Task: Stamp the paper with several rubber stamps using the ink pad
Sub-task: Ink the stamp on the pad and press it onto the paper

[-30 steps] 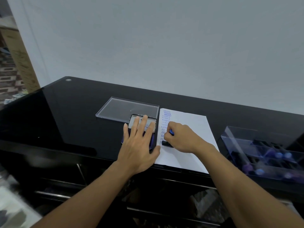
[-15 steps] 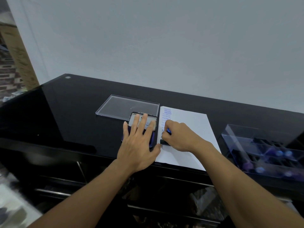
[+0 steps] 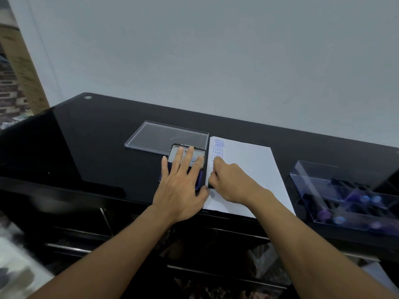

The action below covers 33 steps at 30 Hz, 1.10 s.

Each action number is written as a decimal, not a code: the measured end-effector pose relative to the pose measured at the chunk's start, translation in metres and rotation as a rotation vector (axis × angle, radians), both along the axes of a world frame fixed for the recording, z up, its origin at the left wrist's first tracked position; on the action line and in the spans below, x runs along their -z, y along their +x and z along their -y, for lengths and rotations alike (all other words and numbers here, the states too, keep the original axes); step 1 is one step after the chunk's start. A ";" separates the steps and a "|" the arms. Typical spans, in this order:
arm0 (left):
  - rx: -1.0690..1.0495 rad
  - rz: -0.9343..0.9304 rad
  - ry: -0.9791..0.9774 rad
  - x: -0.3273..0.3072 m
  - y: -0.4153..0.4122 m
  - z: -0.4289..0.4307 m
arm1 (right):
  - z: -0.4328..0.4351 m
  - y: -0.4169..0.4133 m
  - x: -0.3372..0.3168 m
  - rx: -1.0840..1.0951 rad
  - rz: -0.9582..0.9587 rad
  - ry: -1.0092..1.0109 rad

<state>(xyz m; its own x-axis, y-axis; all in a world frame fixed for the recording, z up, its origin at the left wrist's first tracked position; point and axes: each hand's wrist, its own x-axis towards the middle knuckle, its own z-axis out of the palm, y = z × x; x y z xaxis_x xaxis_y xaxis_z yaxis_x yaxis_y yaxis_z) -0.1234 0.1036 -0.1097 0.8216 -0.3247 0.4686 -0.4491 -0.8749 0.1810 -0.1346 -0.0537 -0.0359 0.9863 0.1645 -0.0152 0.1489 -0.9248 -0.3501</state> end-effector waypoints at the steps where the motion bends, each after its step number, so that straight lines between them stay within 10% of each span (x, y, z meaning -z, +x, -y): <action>1: -0.001 0.005 0.000 0.000 0.000 0.000 | 0.000 -0.001 0.002 0.004 0.011 0.002; 33: -0.020 0.035 0.003 0.001 -0.001 0.002 | -0.005 0.000 0.014 0.039 0.092 0.023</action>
<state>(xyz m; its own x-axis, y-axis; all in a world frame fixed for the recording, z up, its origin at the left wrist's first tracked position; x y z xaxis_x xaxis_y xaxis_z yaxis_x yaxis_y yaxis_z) -0.1243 0.1020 -0.1111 0.8113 -0.3095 0.4960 -0.4372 -0.8844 0.1632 -0.1347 -0.0490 -0.0498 0.9890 0.1249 0.0792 0.1451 -0.9225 -0.3577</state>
